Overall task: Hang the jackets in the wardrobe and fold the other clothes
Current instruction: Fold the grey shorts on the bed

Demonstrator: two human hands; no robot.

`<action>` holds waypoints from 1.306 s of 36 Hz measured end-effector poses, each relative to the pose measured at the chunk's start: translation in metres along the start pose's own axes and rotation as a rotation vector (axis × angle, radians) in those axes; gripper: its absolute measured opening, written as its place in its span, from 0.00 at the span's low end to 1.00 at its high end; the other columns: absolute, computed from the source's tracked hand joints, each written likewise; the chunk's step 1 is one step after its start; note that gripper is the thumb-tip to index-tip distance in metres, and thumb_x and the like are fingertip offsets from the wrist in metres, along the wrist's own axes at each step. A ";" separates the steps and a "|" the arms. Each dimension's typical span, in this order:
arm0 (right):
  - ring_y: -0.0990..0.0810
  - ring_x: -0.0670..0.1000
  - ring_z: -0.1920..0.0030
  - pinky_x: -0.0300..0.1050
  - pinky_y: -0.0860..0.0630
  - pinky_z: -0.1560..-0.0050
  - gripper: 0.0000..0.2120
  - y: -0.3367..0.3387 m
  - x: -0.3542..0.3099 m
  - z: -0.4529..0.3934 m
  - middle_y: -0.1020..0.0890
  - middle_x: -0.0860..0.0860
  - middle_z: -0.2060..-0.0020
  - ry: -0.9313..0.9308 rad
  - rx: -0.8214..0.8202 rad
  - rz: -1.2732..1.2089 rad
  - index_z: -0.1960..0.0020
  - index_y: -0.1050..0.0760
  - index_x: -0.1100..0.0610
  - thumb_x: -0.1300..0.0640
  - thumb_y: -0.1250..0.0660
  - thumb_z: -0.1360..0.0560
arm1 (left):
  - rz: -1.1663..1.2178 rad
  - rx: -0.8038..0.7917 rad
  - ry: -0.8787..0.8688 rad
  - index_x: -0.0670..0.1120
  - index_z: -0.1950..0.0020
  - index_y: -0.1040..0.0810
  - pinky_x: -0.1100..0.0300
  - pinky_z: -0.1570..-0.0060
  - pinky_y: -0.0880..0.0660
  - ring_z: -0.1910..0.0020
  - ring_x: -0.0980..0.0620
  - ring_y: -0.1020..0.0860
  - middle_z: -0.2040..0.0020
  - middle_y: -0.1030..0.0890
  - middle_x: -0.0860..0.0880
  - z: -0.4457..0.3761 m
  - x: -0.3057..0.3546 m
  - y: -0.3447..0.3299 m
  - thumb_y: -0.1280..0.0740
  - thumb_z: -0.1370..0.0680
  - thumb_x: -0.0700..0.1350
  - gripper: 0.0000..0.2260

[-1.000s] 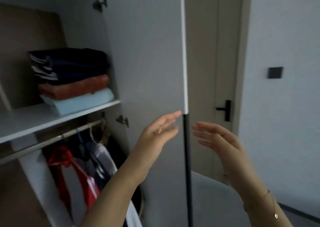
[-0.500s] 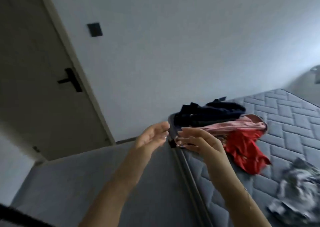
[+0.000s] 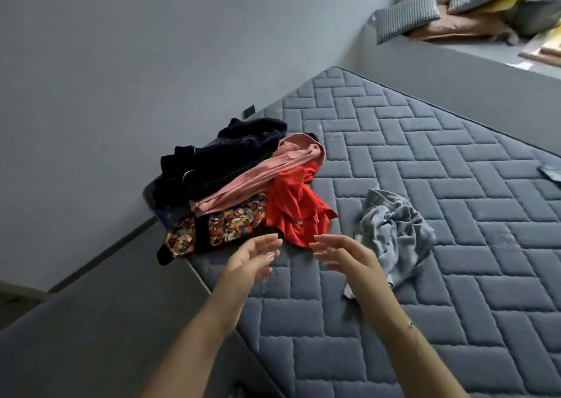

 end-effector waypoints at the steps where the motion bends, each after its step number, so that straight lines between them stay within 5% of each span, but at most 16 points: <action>1: 0.17 0.51 0.50 0.44 0.24 0.47 0.14 0.012 0.013 -0.006 0.15 0.53 0.53 -0.033 0.034 0.000 0.47 0.19 0.58 0.69 0.41 0.22 | -0.012 -0.023 0.022 0.47 0.40 0.23 0.61 0.46 0.28 0.43 0.55 0.23 0.42 0.19 0.50 -0.015 -0.007 -0.011 0.42 0.20 0.33 0.14; 7: 0.18 0.45 0.54 0.42 0.24 0.52 0.13 0.077 0.101 -0.031 0.14 0.51 0.55 -0.211 0.229 -0.023 0.49 0.19 0.58 0.70 0.40 0.23 | -0.046 -0.193 0.153 0.43 0.41 0.26 0.66 0.55 0.30 0.52 0.58 0.24 0.50 0.20 0.51 -0.104 -0.076 -0.076 0.42 0.21 0.30 0.13; 11: 0.19 0.38 0.60 0.30 0.26 0.59 0.11 0.109 0.165 -0.045 0.15 0.46 0.59 -0.276 0.396 -0.002 0.51 0.19 0.56 0.69 0.37 0.24 | -0.198 -0.323 0.182 0.40 0.40 0.25 0.74 0.58 0.29 0.54 0.62 0.26 0.52 0.22 0.54 -0.155 -0.151 -0.111 0.39 0.22 0.29 0.13; 14: 0.21 0.36 0.61 0.28 0.27 0.61 0.09 0.129 0.216 -0.062 0.16 0.46 0.58 -0.314 0.482 0.051 0.48 0.20 0.55 0.66 0.35 0.23 | -0.308 -0.393 0.190 0.43 0.43 0.24 0.72 0.53 0.29 0.50 0.58 0.26 0.50 0.23 0.49 -0.187 -0.210 -0.128 0.37 0.24 0.28 0.14; 20: 0.28 0.54 0.37 0.47 0.31 0.34 0.23 0.181 0.325 -0.104 0.28 0.57 0.37 -0.456 0.725 0.202 0.32 0.32 0.62 0.61 0.31 0.25 | -0.440 -0.468 0.252 0.46 0.43 0.27 0.69 0.45 0.34 0.42 0.54 0.28 0.42 0.24 0.48 -0.239 -0.315 -0.152 0.32 0.24 0.33 0.13; 23: 0.33 0.57 0.31 0.52 0.36 0.29 0.34 0.205 0.377 -0.123 0.35 0.59 0.31 -0.528 0.835 0.102 0.26 0.43 0.62 0.55 0.30 0.24 | -0.443 -0.462 0.273 0.43 0.38 0.27 0.66 0.41 0.33 0.41 0.54 0.28 0.41 0.26 0.49 -0.263 -0.357 -0.170 0.31 0.24 0.36 0.15; 26: 0.31 0.57 0.33 0.52 0.35 0.30 0.36 0.227 0.419 -0.139 0.32 0.59 0.32 -0.547 0.908 0.057 0.25 0.44 0.62 0.51 0.30 0.25 | -0.394 -0.423 0.337 0.42 0.32 0.31 0.64 0.40 0.34 0.38 0.54 0.30 0.39 0.29 0.49 -0.282 -0.390 -0.193 0.31 0.23 0.40 0.21; 30: 0.22 0.53 0.46 0.52 0.26 0.41 0.22 0.254 0.446 -0.154 0.20 0.56 0.45 -0.479 1.009 0.082 0.39 0.27 0.60 0.49 0.29 0.27 | -0.229 -0.317 0.432 0.45 0.31 0.35 0.63 0.45 0.27 0.41 0.53 0.24 0.37 0.26 0.48 -0.300 -0.419 -0.228 0.31 0.23 0.46 0.23; 32: 0.21 0.52 0.54 0.54 0.23 0.48 0.16 0.260 0.451 -0.159 0.18 0.56 0.54 -0.432 1.005 0.120 0.50 0.25 0.62 0.49 0.29 0.27 | -0.190 -0.317 0.407 0.47 0.33 0.35 0.66 0.52 0.23 0.46 0.57 0.22 0.41 0.23 0.51 -0.305 -0.423 -0.247 0.30 0.23 0.49 0.22; 35: 0.27 0.50 0.64 0.52 0.26 0.60 0.19 0.263 0.455 -0.154 0.21 0.55 0.66 -0.342 0.994 0.144 0.61 0.28 0.66 0.50 0.29 0.27 | -0.171 -0.282 0.327 0.44 0.37 0.28 0.60 0.47 0.21 0.47 0.52 0.20 0.45 0.19 0.47 -0.307 -0.423 -0.257 0.30 0.23 0.45 0.16; 39: 0.34 0.43 0.71 0.44 0.35 0.67 0.18 0.249 0.457 -0.121 0.29 0.43 0.76 -0.332 0.932 0.207 0.70 0.31 0.58 0.53 0.28 0.28 | -0.203 -0.267 0.311 0.42 0.45 0.23 0.59 0.50 0.21 0.52 0.51 0.20 0.50 0.18 0.45 -0.287 -0.423 -0.230 0.29 0.25 0.40 0.10; 43: 0.23 0.49 0.67 0.48 0.26 0.63 0.12 0.212 0.471 -0.068 0.20 0.49 0.70 -0.465 0.770 0.256 0.64 0.24 0.61 0.54 0.27 0.29 | -0.353 -0.297 0.409 0.45 0.49 0.21 0.63 0.56 0.21 0.56 0.55 0.18 0.55 0.16 0.49 -0.223 -0.437 -0.176 0.27 0.27 0.39 0.08; 47: 0.20 0.50 0.63 0.47 0.25 0.62 0.10 0.180 0.485 -0.002 0.18 0.50 0.66 -0.667 0.581 0.359 0.62 0.22 0.58 0.52 0.27 0.30 | -0.446 -0.386 0.651 0.46 0.46 0.20 0.55 0.47 0.21 0.50 0.52 0.18 0.50 0.15 0.49 -0.138 -0.465 -0.134 0.27 0.27 0.41 0.11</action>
Point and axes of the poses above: each hand's wrist, its own z-axis away from the middle knuckle, its own y-axis out of the back of the hand, x = y × z, the point moved 8 cm from there along -z, towards the middle knuckle
